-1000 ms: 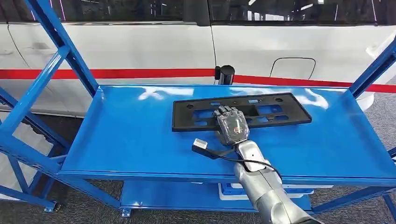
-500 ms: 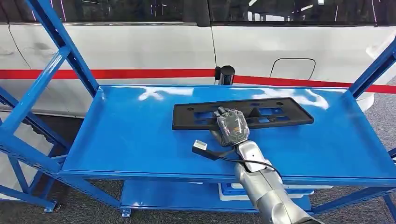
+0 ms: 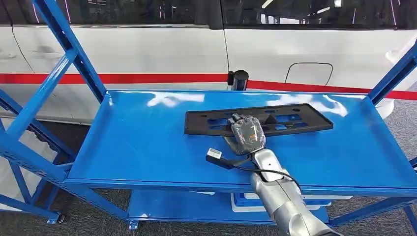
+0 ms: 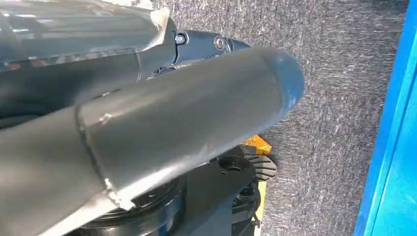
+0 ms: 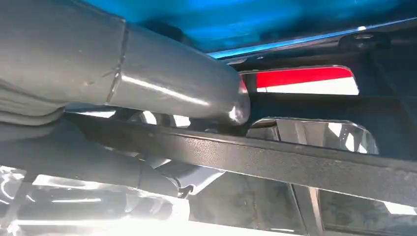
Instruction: Take the parts from the cabinet and place them on the table.
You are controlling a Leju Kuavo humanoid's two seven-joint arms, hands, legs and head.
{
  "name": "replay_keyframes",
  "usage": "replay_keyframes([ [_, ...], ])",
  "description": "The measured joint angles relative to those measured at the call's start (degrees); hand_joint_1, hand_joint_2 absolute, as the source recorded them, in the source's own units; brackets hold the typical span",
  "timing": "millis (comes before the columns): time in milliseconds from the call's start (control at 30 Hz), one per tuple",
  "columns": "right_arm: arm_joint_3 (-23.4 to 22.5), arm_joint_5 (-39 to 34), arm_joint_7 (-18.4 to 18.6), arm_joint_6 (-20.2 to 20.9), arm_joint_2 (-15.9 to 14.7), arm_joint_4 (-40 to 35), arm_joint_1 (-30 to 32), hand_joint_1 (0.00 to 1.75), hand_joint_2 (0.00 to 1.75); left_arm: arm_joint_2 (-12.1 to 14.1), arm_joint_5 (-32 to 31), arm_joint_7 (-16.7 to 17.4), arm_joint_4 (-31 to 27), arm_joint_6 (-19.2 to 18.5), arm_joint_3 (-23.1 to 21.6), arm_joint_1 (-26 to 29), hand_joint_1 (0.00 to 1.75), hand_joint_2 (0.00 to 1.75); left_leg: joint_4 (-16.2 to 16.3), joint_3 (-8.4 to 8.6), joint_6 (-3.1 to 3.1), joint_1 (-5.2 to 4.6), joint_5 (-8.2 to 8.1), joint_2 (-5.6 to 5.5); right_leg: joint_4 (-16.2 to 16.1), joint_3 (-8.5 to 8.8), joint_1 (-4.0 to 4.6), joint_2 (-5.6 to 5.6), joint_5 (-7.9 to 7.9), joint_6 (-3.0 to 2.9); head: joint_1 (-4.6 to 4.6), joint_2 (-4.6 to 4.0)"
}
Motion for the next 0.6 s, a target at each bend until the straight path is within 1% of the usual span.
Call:
replay_keyframes([
  [167,0.0,0.0,0.0,0.0,-0.2,-0.1,0.0,1.75,0.0,0.0,0.0,0.0,0.0,0.0,0.0,0.0,0.0,0.0,0.0,0.17,0.12,-0.1,-0.08,0.01,0.0,0.12,0.0,0.0,-0.07,0.11,0.0,0.0],
  [600,0.0,0.0,0.2,0.0,-0.4,-0.1,0.1,1.75,0.0,0.0,0.0,0.0,0.0,0.0,0.0,-0.2,0.0,0.0,0.0,0.34,0.26,-0.13,-0.16,0.02,-0.2,0.37,0.0,0.01,-0.09,0.14,0.0,0.0],
])
